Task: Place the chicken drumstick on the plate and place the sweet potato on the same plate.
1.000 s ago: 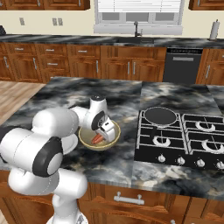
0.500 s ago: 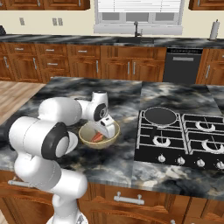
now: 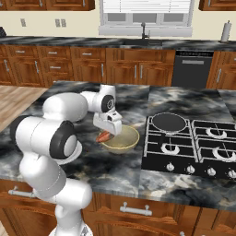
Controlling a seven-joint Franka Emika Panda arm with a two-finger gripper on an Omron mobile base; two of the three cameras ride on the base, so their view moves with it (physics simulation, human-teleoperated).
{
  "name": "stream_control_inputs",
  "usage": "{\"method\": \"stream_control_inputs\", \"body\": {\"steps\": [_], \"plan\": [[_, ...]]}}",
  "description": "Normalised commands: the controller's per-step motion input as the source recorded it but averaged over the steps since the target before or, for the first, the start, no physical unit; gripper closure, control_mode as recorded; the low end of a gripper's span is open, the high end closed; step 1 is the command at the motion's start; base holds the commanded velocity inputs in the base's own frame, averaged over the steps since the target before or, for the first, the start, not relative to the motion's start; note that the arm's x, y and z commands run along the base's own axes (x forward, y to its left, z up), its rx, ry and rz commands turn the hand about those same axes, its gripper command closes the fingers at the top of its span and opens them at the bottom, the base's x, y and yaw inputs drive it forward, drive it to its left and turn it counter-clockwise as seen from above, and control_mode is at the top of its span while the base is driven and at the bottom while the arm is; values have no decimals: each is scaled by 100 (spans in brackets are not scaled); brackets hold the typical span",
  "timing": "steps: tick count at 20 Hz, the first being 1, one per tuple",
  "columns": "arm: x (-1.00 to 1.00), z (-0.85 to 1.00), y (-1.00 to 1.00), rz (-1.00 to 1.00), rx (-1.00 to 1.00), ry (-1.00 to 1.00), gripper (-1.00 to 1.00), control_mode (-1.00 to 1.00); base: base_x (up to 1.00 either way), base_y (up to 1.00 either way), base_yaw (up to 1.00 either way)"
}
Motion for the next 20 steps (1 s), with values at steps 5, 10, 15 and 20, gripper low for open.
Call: {"method": "stream_control_inputs", "body": {"steps": [5,10,15,20], "plan": [[0,4,0,0,0,5,100,-100,0,0,0],[-17,25,24,2,0,-1,100,-100,0,0,0],[-48,1,79,23,0,-11,100,-100,0,0,0],[-28,-2,79,31,0,-16,100,-100,0,0,0]]}}
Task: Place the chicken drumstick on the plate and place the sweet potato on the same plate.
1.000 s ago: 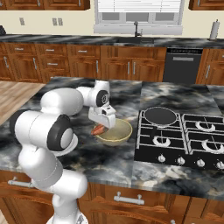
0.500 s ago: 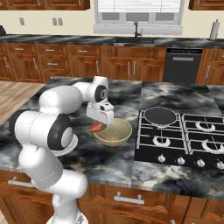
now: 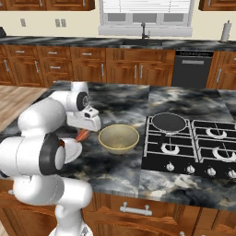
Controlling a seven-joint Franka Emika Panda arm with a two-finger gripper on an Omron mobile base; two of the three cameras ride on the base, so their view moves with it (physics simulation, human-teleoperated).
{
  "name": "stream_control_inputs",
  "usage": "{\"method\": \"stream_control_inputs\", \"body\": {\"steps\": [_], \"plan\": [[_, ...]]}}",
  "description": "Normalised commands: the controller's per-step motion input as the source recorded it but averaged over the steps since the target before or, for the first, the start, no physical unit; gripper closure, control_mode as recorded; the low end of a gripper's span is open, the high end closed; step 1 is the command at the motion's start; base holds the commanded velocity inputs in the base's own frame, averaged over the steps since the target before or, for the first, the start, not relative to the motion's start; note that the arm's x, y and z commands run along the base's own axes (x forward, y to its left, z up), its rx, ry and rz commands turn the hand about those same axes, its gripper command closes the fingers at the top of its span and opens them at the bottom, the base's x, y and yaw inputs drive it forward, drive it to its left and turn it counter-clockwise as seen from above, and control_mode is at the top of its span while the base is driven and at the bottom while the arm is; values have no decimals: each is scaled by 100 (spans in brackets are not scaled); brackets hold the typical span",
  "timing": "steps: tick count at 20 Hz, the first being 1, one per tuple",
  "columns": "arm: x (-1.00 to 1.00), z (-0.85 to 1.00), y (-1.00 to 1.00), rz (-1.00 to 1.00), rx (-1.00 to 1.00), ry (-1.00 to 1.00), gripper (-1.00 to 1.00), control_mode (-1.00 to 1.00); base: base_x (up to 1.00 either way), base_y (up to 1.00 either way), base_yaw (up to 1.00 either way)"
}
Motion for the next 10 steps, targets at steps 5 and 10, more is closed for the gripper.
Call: {"method": "stream_control_inputs", "body": {"steps": [5,10], "plan": [[-2,0,69,32,0,-11,100,-100,0,0,0],[0,0,50,28,0,-1,100,-100,0,0,0]]}}
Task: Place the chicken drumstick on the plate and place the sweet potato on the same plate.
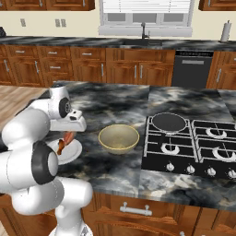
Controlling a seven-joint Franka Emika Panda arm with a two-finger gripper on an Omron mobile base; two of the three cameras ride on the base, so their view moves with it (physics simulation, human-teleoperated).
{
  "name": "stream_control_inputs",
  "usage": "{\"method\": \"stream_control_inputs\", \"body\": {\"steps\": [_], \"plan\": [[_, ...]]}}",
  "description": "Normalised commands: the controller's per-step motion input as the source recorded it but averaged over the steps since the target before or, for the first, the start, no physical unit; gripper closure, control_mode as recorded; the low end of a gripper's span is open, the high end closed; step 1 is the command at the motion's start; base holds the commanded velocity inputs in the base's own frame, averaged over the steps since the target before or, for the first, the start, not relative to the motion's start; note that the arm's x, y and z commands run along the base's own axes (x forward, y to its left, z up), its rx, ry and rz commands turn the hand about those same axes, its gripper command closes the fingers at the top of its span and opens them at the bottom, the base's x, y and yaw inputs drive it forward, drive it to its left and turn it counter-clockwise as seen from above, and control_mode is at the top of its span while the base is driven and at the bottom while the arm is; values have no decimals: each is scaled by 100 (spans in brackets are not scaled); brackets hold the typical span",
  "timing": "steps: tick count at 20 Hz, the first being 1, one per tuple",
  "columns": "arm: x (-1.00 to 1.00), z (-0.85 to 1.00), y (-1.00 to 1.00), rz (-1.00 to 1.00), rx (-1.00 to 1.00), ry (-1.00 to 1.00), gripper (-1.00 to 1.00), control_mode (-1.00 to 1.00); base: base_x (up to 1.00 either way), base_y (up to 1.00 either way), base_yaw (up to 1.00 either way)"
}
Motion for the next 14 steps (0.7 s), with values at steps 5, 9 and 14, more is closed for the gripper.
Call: {"method": "stream_control_inputs", "body": {"steps": [5,9,14], "plan": [[7,-1,27,18,0,3,100,-100,0,0,0],[27,-28,39,11,0,6,100,-100,0,0,0],[31,-56,31,10,0,7,100,-100,0,0,0]]}}
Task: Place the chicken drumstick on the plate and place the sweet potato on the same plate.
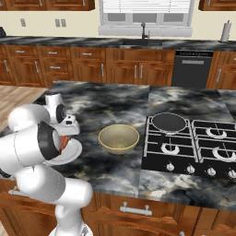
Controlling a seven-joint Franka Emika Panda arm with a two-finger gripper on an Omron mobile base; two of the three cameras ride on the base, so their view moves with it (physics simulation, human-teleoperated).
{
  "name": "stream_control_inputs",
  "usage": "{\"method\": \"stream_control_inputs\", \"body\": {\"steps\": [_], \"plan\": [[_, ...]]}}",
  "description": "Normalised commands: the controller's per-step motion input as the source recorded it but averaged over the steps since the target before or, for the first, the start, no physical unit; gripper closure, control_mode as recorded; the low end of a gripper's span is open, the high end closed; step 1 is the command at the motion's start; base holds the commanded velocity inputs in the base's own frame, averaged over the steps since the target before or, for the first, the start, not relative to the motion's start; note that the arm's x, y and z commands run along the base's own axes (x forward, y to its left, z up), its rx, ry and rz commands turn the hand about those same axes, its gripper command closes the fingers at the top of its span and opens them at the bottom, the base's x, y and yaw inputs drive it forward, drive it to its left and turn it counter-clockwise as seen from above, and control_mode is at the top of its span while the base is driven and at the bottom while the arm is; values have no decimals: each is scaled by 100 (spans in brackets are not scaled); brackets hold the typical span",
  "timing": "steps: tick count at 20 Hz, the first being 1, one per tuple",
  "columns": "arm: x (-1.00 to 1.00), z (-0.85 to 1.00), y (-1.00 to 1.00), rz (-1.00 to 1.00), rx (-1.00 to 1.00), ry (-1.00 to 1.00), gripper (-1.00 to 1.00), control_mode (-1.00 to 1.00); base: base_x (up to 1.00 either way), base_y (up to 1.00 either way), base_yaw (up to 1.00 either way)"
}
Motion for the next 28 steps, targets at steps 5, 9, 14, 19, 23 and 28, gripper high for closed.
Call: {"method": "stream_control_inputs", "body": {"steps": [5,9,14,19,23,28], "plan": [[6,-48,6,1,0,0,100,-100,0,0,0],[2,-40,-9,0,0,0,100,-100,0,0,0],[0,-6,-1,0,0,0,-100,-100,0,0,0],[0,0,0,0,0,0,-100,-100,0,0,0],[0,1,2,0,0,-2,-100,-100,0,0,0],[-12,41,0,0,0,-11,-100,-100,0,0,0]]}}
